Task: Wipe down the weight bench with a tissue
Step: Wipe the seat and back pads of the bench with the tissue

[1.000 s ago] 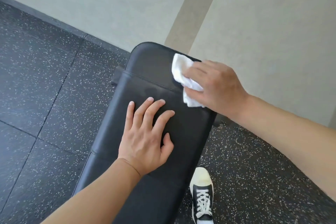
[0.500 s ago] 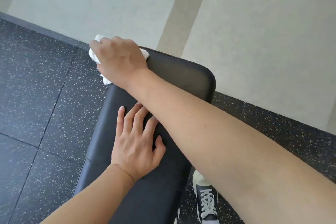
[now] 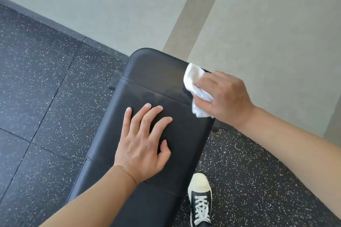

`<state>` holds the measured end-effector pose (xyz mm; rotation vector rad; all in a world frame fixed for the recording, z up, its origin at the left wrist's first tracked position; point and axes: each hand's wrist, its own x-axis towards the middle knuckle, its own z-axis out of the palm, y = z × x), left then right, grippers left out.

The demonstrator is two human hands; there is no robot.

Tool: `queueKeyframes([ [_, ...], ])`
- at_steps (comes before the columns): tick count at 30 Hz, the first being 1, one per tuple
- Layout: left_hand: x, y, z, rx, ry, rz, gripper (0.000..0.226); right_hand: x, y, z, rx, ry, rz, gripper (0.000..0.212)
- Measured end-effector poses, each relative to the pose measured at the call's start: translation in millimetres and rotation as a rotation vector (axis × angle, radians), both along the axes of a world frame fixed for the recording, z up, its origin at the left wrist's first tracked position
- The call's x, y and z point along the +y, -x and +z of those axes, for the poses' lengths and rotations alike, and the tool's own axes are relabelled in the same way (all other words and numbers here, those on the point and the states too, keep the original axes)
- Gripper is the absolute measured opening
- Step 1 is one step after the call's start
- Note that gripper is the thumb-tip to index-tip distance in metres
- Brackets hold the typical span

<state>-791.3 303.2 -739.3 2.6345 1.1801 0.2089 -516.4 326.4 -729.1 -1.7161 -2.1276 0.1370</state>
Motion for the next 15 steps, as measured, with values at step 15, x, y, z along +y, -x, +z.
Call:
queueKeyframes([
  [15, 2, 1, 6, -0.020, 0.074, -0.015, 0.055, 109, 132, 13, -0.042, 0.124, 0.019, 0.021],
])
